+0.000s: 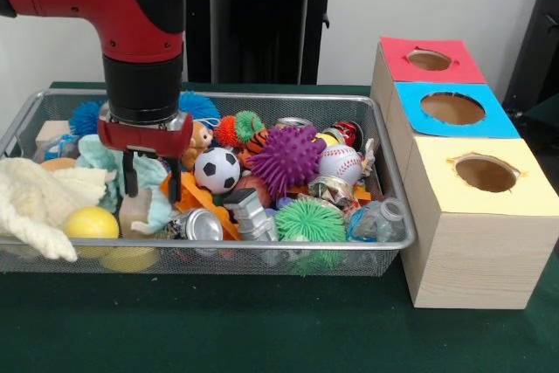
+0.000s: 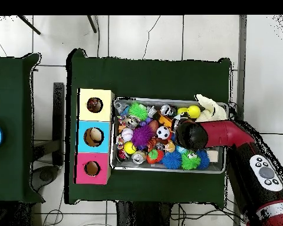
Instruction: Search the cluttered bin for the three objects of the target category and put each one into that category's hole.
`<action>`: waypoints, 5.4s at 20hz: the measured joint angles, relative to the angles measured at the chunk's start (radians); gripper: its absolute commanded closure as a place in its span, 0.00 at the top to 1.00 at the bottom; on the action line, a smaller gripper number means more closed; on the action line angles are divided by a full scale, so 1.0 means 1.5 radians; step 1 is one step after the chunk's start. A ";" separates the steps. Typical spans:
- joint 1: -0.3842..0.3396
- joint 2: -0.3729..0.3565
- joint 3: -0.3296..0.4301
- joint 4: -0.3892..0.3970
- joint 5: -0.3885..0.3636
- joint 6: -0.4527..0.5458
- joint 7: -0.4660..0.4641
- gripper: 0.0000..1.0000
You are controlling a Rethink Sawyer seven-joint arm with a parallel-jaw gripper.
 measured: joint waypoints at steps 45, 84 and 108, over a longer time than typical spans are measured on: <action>-0.119 -0.008 0.013 0.069 -0.035 0.001 0.000 1.00; -0.088 -0.073 0.022 0.112 -0.001 0.056 0.000 0.00; -0.006 -0.202 0.033 0.156 0.125 0.143 0.000 0.00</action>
